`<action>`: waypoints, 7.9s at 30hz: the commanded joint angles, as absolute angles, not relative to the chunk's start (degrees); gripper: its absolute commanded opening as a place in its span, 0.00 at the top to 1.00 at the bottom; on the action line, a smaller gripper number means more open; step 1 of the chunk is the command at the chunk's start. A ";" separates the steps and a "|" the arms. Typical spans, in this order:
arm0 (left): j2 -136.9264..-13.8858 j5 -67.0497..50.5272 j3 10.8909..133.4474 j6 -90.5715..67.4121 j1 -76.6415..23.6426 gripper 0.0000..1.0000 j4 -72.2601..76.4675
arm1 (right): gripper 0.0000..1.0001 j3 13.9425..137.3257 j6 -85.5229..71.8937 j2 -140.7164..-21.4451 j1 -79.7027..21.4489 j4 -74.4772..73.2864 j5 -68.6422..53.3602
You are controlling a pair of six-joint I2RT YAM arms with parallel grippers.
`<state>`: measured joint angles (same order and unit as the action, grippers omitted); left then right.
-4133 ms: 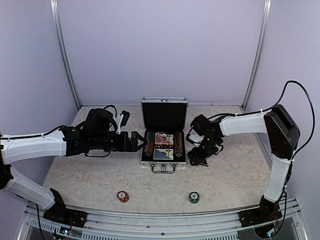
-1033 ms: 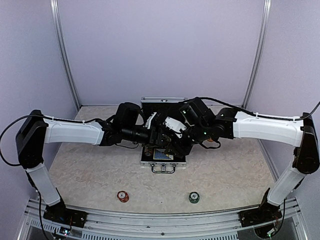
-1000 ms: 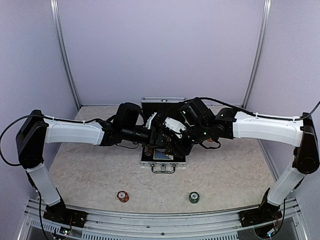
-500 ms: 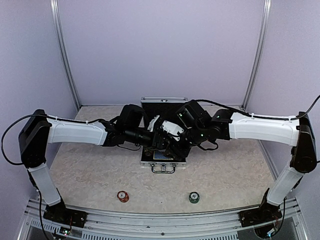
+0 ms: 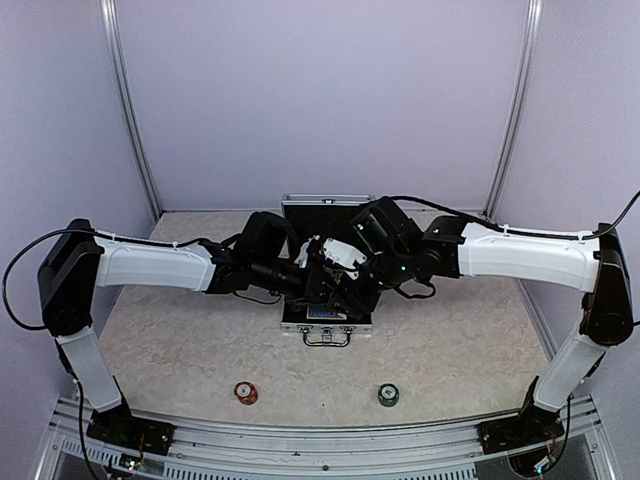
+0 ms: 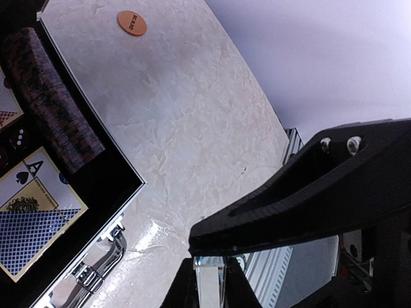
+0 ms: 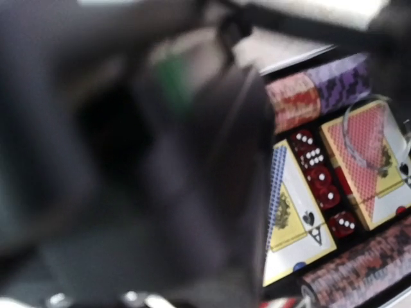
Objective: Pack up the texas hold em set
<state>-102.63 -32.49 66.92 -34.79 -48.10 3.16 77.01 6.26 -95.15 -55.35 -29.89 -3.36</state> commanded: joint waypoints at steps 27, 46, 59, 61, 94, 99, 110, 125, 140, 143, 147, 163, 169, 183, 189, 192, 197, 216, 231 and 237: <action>-84.16 -36.47 58.86 -27.69 -48.12 1.00 6.55 | 0.08 64.24 -3.62 -79.14 -42.05 -16.31 -41.31; -81.91 -39.66 58.80 -26.29 -49.56 1.00 6.39 | 0.24 69.83 -2.38 -88.16 -41.78 -15.06 -55.72; -81.47 -37.10 58.01 -25.99 -49.31 1.00 5.81 | 0.43 69.12 -2.19 -88.09 -41.13 -15.15 -57.46; -81.39 -37.14 58.01 -26.10 -49.31 1.00 5.89 | 0.45 68.87 -2.29 -87.94 -41.04 -14.95 -57.65; -81.06 -37.18 57.66 -26.46 -48.87 1.00 6.79 | 0.99 66.30 -3.59 -90.25 -39.86 -10.87 -63.55; -80.73 -36.08 57.44 -26.59 -48.74 0.84 6.53 | 1.00 65.72 -3.90 -89.75 -39.84 -10.01 -64.03; -75.66 -32.84 54.53 -28.37 -45.69 0.05 5.73 | 1.00 61.46 -7.27 -83.62 -36.18 -4.23 -62.72; -63.96 -28.48 49.05 -29.15 -38.74 0.01 1.41 | 1.00 64.96 -6.44 -71.01 -27.01 -7.24 -49.04; -62.87 -27.07 48.49 -29.53 -37.23 0.01 0.18 | 1.00 86.02 -9.53 -88.42 -16.01 -14.11 -27.12; -62.45 -26.05 48.49 -29.29 -36.90 0.01 -2.33 | 1.00 91.93 -7.96 -95.99 -15.23 -14.66 -23.34; -61.52 -24.06 48.37 -28.88 -36.25 0.01 -4.70 | 1.00 103.14 -6.03 -107.91 -14.69 -15.22 -18.02; -60.61 -14.34 53.37 -28.66 -33.42 0.01 -15.15 | 1.00 137.78 4.11 -148.87 -14.28 -9.75 -8.95; -61.55 -12.82 54.80 -28.96 -33.27 0.01 -16.35 | 1.00 137.30 9.16 -153.06 -14.83 -7.65 -2.87; -61.59 -11.59 54.60 -30.72 -33.22 0.01 -17.62 | 1.00 138.89 18.42 -158.73 -16.08 -3.17 -0.98; -60.49 -11.33 54.67 -30.93 -33.24 0.01 -18.43 | 1.00 139.23 22.33 -159.48 -17.75 -2.49 -0.66; -59.81 -11.02 54.52 -30.94 -33.24 0.01 -18.84 | 1.00 139.21 25.04 -159.94 -18.52 -2.25 -1.27; -58.31 -10.32 54.33 -30.76 -33.26 0.01 -19.89 | 1.00 139.15 28.45 -160.38 -19.68 -1.69 -1.41; -55.93 -9.61 54.67 -30.06 -32.71 0.01 -21.63 | 1.00 126.39 35.14 -151.83 -19.87 -9.35 -5.38; -55.33 -10.51 54.28 -29.73 -32.52 0.01 -20.98 | 1.00 113.26 35.26 -141.06 -19.45 -12.91 -5.45; -54.78 -11.55 53.68 -29.40 -32.43 0.01 -19.62 | 1.00 105.60 34.50 -135.96 -19.33 -15.73 -7.11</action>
<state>-56.05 -10.37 53.41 -30.44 -33.01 -21.45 110.91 35.09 -139.90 -19.68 -8.71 -5.34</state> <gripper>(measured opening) 0.990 0.047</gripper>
